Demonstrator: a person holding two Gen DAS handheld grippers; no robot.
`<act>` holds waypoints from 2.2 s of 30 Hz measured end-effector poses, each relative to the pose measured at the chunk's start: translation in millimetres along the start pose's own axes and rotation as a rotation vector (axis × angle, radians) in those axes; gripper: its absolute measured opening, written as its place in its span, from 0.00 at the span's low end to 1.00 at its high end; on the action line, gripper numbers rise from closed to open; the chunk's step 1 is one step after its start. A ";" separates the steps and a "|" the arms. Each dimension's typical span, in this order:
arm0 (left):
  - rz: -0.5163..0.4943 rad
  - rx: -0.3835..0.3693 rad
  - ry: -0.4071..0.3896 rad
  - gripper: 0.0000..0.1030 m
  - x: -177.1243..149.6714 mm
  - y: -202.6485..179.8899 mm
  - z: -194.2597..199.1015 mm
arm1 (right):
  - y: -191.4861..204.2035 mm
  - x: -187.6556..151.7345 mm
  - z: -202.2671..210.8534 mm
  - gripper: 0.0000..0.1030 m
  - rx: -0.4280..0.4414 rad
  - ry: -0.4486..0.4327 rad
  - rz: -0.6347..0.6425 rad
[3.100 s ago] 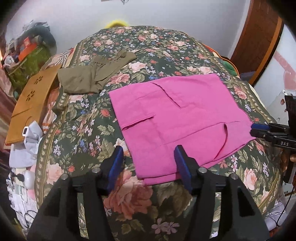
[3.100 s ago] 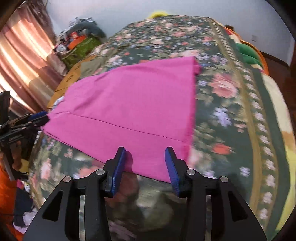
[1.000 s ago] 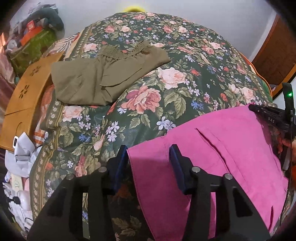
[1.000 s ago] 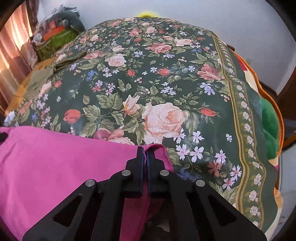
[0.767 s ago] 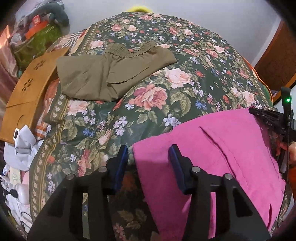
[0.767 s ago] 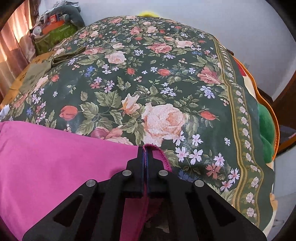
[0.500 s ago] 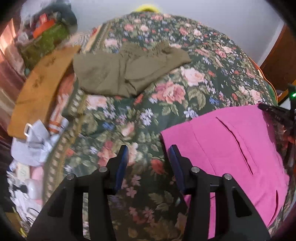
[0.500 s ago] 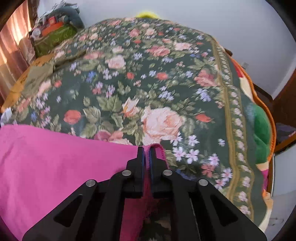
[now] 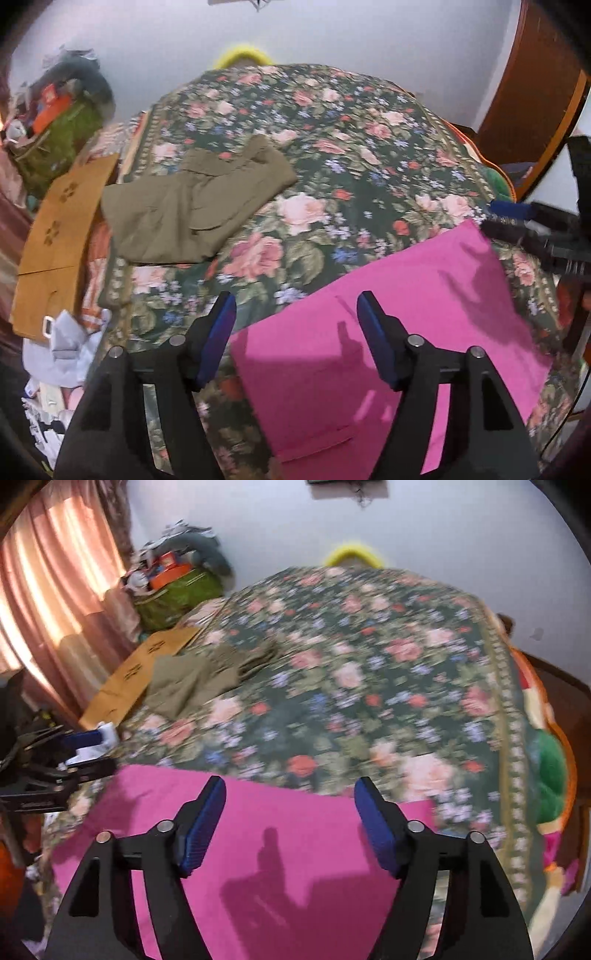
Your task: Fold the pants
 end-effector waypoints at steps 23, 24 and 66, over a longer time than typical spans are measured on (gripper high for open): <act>-0.096 0.018 0.168 0.78 -34.5 -22.3 -40.3 | 31.6 -73.6 -48.0 0.84 0.072 0.291 0.024; -0.094 0.022 0.167 0.78 -36.7 -22.3 -37.9 | 31.2 -78.1 -41.8 0.84 0.069 0.287 0.022; 0.245 0.047 -0.018 0.89 -138.8 -0.1 87.6 | 74.4 -107.9 45.5 0.87 0.004 0.042 0.006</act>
Point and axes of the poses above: each gripper's, at about its wrist camera, not at the fingertips, and z roughly against the way its jaws point, y to its left, x to its top, the point moved 5 cm from there along -z, roughly the way its jaws point
